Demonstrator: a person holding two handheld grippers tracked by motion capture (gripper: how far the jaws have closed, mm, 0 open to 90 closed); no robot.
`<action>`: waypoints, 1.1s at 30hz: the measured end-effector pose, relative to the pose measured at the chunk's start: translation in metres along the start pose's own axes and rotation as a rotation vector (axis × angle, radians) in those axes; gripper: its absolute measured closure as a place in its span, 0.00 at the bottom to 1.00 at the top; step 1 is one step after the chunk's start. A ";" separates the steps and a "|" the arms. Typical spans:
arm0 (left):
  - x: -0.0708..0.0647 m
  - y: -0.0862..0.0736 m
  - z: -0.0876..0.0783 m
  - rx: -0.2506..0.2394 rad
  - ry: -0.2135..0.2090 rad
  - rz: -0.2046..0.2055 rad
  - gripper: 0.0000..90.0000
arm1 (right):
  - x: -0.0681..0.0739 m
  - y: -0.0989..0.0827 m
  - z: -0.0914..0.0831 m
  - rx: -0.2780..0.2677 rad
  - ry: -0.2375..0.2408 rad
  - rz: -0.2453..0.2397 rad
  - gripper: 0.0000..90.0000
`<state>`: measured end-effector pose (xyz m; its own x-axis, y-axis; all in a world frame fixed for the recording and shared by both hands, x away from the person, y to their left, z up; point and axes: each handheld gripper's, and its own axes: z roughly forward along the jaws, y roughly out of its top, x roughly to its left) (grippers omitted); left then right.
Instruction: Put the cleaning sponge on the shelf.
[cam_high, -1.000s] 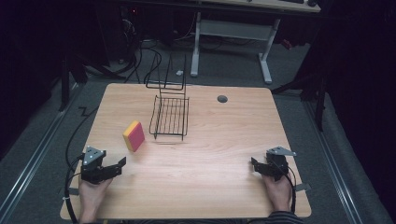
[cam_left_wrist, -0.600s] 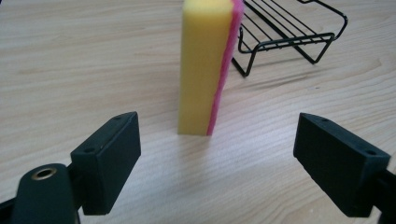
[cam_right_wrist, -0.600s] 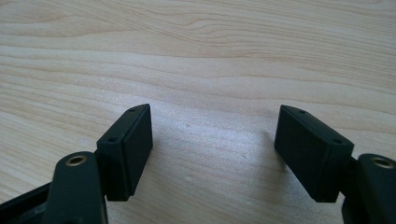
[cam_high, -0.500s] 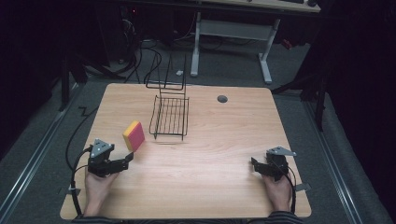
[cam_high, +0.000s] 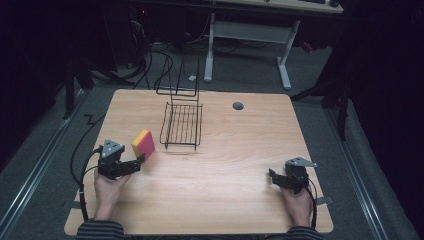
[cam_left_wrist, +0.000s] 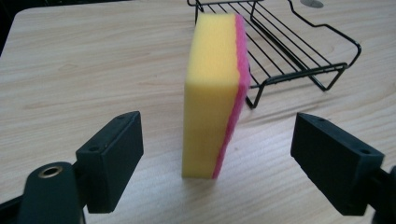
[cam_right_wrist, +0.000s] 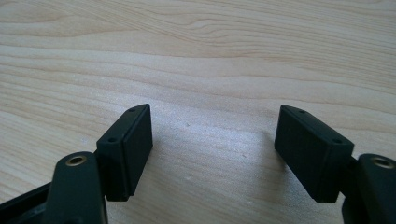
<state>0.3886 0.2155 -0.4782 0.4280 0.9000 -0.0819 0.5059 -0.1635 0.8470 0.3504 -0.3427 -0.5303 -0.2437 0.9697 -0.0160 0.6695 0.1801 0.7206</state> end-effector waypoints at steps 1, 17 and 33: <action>0.000 0.001 0.002 0.001 0.002 -0.001 0.20 | 0.000 0.000 0.000 0.000 0.000 0.000 0.31; 0.004 -0.003 0.030 0.034 0.005 -0.013 0.38 | 0.000 0.000 0.000 0.000 0.000 0.000 0.31; 0.002 -0.007 0.039 0.053 0.012 -0.009 0.61 | 0.000 0.000 0.000 0.000 0.000 0.000 0.31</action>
<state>0.4150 0.2030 -0.5042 0.4150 0.9061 -0.0828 0.5485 -0.1765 0.8173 0.3503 -0.3427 -0.5303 -0.2442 0.9696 -0.0158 0.6696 0.1804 0.7205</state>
